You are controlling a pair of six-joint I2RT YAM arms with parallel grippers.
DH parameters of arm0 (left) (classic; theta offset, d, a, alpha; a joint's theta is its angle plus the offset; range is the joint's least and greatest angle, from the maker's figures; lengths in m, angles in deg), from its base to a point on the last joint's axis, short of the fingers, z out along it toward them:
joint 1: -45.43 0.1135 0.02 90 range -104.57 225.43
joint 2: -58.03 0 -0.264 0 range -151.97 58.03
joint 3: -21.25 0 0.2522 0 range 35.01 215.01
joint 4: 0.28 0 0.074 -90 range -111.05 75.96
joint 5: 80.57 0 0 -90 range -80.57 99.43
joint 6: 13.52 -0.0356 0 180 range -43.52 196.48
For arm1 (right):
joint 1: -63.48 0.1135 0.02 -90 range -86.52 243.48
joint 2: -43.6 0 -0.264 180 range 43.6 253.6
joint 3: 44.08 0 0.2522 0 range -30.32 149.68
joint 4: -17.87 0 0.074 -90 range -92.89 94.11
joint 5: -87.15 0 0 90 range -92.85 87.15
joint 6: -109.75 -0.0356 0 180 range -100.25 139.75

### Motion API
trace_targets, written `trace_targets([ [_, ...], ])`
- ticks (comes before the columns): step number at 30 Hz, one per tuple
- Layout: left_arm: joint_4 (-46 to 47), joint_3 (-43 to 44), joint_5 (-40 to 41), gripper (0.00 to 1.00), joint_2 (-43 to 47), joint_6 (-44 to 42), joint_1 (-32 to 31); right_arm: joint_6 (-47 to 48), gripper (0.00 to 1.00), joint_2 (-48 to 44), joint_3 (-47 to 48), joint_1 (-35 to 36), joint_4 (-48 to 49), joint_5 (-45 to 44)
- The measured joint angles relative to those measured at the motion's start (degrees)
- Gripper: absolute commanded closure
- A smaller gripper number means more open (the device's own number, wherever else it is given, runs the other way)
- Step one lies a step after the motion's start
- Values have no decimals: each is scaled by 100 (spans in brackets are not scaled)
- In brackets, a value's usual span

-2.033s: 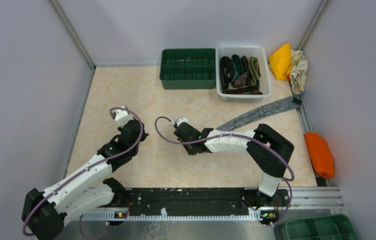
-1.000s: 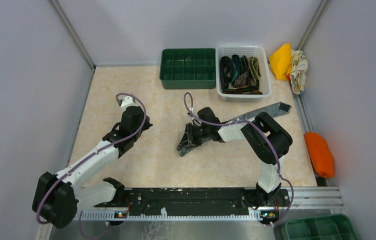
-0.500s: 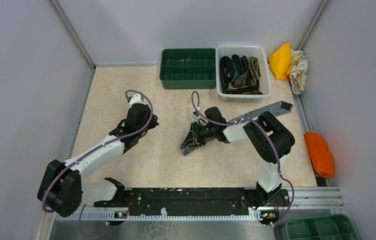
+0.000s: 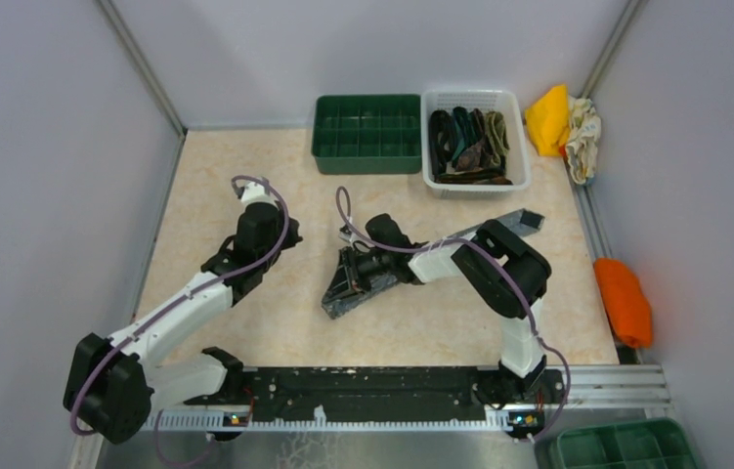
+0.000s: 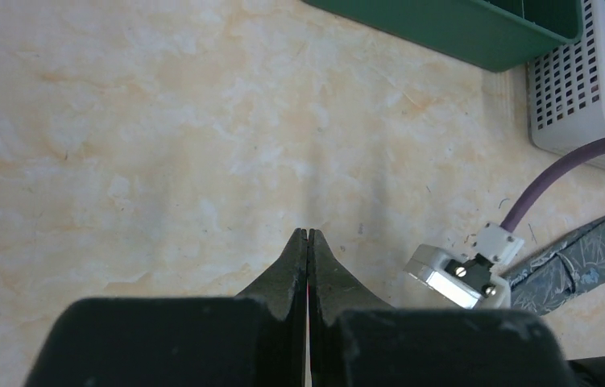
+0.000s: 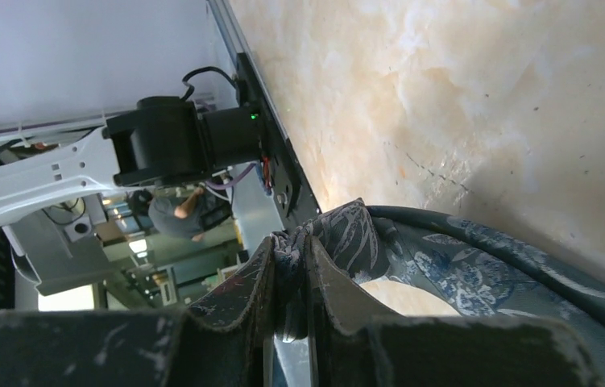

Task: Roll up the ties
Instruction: Roll the tie at the center of the board.

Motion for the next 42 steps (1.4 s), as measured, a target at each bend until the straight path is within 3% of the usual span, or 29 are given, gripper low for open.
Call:
trace_targets([
  [14,-94,0,90,100,-133,-50,0,-389,93,278,-286,-229,511,136],
  [21,-68,2,-118,100,-407,-46,0,24,70,251,-470,-522,63,87],
  [29,79,4,-363,100,-758,-46,-2,870,56,-120,-450,-551,-883,-334],
  [37,286,4,-586,100,-1069,-46,-155,1899,54,-627,-68,-546,-2306,-1292],
  [42,426,-59,-723,100,-1154,-48,-221,2387,65,-704,138,-505,-2909,-1882],
])
